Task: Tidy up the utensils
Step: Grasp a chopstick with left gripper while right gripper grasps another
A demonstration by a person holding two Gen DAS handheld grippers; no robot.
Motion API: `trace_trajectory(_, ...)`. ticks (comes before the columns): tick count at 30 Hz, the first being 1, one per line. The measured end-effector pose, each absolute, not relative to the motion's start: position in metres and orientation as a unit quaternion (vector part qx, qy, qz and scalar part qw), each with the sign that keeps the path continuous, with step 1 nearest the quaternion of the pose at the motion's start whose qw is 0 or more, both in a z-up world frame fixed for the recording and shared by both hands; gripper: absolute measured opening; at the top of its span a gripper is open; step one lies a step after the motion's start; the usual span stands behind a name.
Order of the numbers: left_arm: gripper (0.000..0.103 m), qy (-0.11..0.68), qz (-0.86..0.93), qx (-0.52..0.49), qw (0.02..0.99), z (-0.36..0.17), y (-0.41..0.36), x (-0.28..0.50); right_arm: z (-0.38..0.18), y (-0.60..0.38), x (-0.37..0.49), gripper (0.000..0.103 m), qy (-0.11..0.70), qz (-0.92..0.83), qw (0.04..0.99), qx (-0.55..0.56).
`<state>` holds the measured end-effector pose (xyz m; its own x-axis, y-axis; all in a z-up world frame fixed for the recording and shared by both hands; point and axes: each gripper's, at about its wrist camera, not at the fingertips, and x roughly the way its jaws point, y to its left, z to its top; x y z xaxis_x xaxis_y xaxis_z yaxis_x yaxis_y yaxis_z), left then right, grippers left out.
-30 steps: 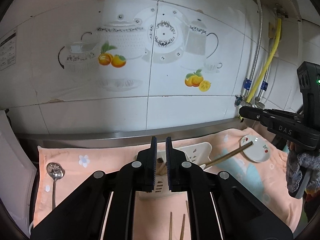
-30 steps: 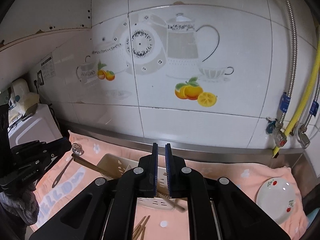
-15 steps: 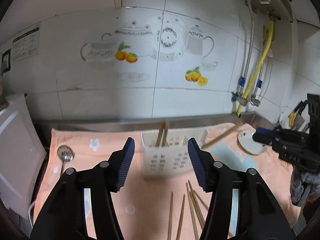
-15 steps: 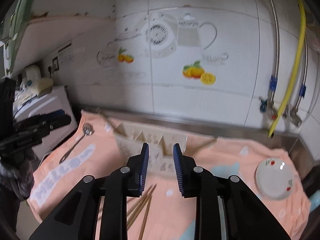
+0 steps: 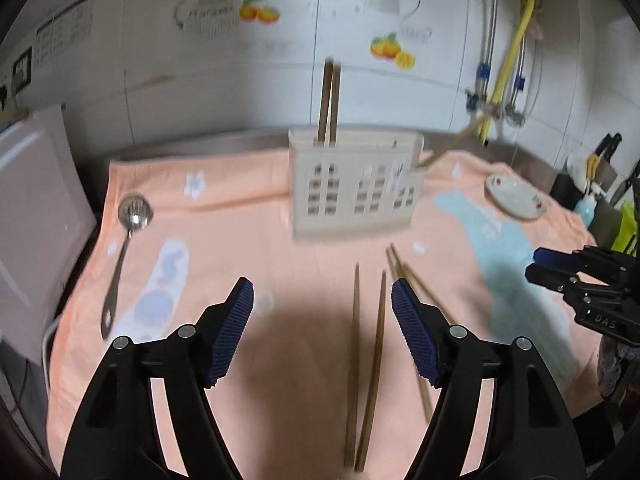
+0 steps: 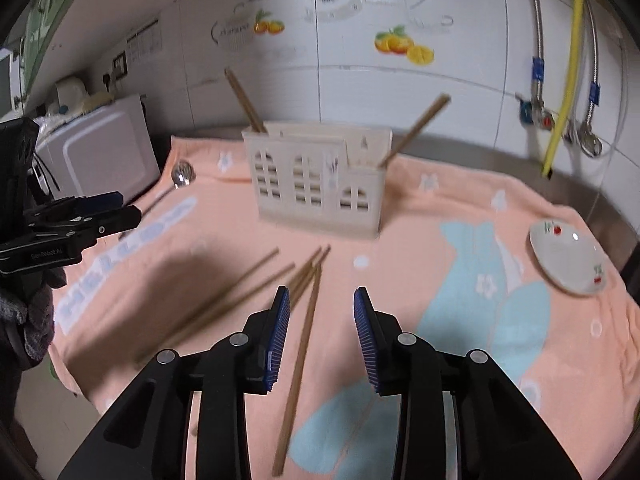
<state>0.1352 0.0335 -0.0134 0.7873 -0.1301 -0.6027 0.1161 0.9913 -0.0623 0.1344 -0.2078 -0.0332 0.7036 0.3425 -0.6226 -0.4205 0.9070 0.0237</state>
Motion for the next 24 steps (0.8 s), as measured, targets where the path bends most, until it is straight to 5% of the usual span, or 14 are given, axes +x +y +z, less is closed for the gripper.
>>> trace_trajectory(14, 0.069, 0.390, -0.070, 0.009, 0.918, -0.079, 0.031, 0.108, -0.085, -0.202, 0.105, 0.033, 0.366, 0.194, 0.907, -0.077)
trace_trajectory(24, 0.029, 0.416, -0.100, 0.026, 0.903, -0.097, 0.013, 0.116, -0.103, -0.202, 0.101, 0.033, 0.383, 0.190, 0.902, -0.065)
